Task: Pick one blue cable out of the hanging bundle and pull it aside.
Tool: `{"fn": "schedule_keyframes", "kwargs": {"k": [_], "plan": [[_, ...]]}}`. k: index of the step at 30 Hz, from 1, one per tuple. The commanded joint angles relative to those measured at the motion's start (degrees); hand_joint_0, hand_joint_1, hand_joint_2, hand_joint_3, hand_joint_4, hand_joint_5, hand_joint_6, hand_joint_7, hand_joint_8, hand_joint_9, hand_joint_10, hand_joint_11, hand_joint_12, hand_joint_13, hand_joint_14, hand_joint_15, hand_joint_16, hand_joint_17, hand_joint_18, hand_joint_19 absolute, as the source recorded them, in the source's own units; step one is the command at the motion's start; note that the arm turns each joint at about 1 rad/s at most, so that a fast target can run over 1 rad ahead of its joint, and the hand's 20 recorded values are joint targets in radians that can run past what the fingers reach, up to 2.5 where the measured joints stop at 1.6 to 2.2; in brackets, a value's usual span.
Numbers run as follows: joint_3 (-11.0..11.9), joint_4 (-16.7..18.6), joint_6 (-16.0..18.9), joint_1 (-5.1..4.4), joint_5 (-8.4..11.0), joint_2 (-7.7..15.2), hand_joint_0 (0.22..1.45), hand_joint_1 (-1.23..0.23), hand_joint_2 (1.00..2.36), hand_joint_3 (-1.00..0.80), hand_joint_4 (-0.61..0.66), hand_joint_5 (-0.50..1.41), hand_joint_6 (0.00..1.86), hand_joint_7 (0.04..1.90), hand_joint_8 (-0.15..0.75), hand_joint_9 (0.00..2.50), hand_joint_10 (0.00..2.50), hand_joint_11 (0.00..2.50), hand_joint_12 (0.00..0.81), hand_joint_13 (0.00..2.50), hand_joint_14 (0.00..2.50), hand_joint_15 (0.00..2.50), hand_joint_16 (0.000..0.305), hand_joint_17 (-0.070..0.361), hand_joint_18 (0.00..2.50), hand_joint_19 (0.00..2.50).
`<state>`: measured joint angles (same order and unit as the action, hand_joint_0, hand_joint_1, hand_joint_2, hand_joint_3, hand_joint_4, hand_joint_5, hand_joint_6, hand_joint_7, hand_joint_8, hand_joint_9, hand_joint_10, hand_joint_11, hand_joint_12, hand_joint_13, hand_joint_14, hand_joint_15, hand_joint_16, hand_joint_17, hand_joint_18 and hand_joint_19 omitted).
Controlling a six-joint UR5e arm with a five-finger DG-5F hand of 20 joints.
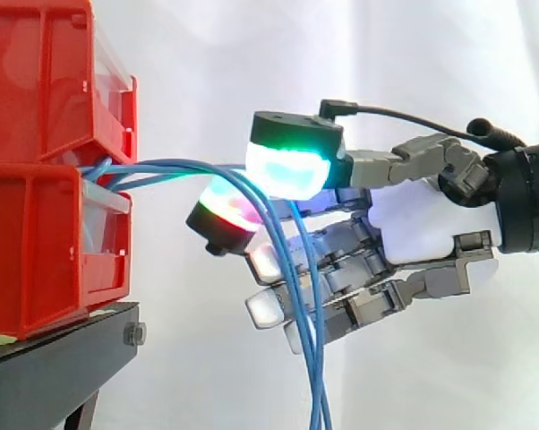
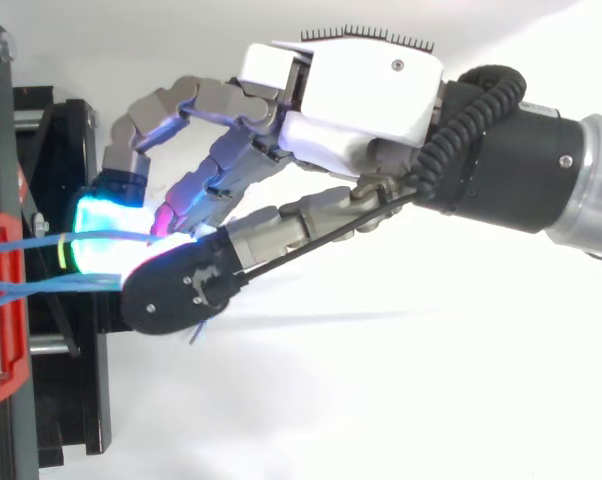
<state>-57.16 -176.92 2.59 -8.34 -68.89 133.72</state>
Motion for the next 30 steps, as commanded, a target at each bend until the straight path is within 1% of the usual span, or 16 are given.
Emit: {"fn": "schedule_keyframes", "kwargs": {"k": [1,4,6,8,10,12,13,15,16,21,23,27,28,30], "plan": [[0.56,-1.58,0.13,0.16,-0.28,-0.03,0.83,-0.91,1.00,-0.49,-0.25,-0.14,0.98,0.96,0.235,0.91,0.02,0.57,0.317,0.80,0.02,0.45,0.045,0.102,0.69,0.44],[0.82,-2.90,0.22,0.34,-0.36,-0.03,0.81,-0.93,1.00,-0.50,-0.20,-0.14,0.98,0.95,0.239,0.92,0.02,0.57,0.316,0.82,0.02,0.45,0.045,0.102,0.72,0.43],[0.82,-3.34,0.22,0.43,-0.36,-0.03,0.77,-0.93,1.00,-0.50,-0.15,-0.14,0.98,0.92,0.239,0.92,0.02,0.57,0.317,0.82,0.02,0.45,0.045,0.102,0.74,0.42],[0.91,-3.51,0.22,0.51,-0.36,-0.03,0.71,-0.91,1.00,-0.50,-0.09,-0.14,0.98,0.76,0.246,0.93,0.02,0.58,0.322,0.83,0.02,0.45,0.046,0.104,0.74,0.44],[0.91,-3.51,0.22,0.51,-0.36,-0.03,0.65,-0.88,1.00,-0.50,-0.04,-0.13,0.97,0.68,0.252,0.93,0.02,0.58,0.328,0.83,0.02,0.45,0.047,0.105,0.74,0.44],[0.91,-3.51,0.22,0.51,-0.36,-0.03,0.61,-0.85,1.00,-0.50,-0.01,-0.13,0.94,0.75,0.258,0.94,0.02,0.58,0.329,0.83,0.02,0.46,0.047,0.106,0.73,0.46],[1.00,-3.51,0.22,0.60,-0.28,-0.03,0.58,-0.81,1.00,-0.50,0.00,-0.13,0.93,0.78,0.264,0.94,0.02,0.59,0.333,0.83,0.02,0.46,0.048,0.109,0.74,0.46],[1.00,-3.69,0.22,0.60,-0.28,-0.03,0.56,-0.78,1.00,-0.50,0.01,-0.13,0.92,0.78,0.269,0.94,0.02,0.58,0.342,0.84,0.02,0.46,0.049,0.110,0.74,0.47],[1.00,-3.69,0.22,0.60,-0.28,-0.21,0.54,-0.72,1.00,-0.50,0.02,-0.13,0.92,0.78,0.277,0.95,0.02,0.57,0.345,0.84,0.02,0.46,0.050,0.113,0.74,0.47],[1.00,-3.95,0.22,0.60,-0.28,-0.39,0.56,-0.59,1.00,-0.50,0.02,-0.13,0.91,0.79,0.276,0.97,0.02,0.57,0.343,0.84,0.02,0.46,0.050,0.113,0.74,0.47],[1.00,-4.13,0.22,0.60,-0.36,-0.47,0.58,-0.56,1.00,-0.48,0.01,-0.13,0.91,0.80,0.275,0.97,0.02,0.58,0.340,0.84,0.02,0.46,0.049,0.111,0.73,0.49],[1.09,-4.22,0.22,0.60,-0.28,-0.47,0.59,-0.61,1.01,-0.34,-0.01,-0.13,0.92,0.83,0.279,0.96,0.02,0.58,0.342,0.84,0.02,0.47,0.049,0.111,0.72,0.49],[1.00,-4.22,0.22,0.69,-0.28,-0.47,0.59,-0.63,1.01,-0.28,-0.02,-0.13,0.93,0.82,0.285,0.96,0.02,0.58,0.343,0.84,0.02,0.46,0.049,0.111,0.72,0.49],[1.09,-4.22,0.22,0.69,-0.28,-0.47,0.59,-0.66,1.02,-0.20,-0.01,-0.13,0.93,0.83,0.294,0.97,0.02,0.57,0.357,0.85,0.02,0.46,0.052,0.118,0.75,0.47]]}}
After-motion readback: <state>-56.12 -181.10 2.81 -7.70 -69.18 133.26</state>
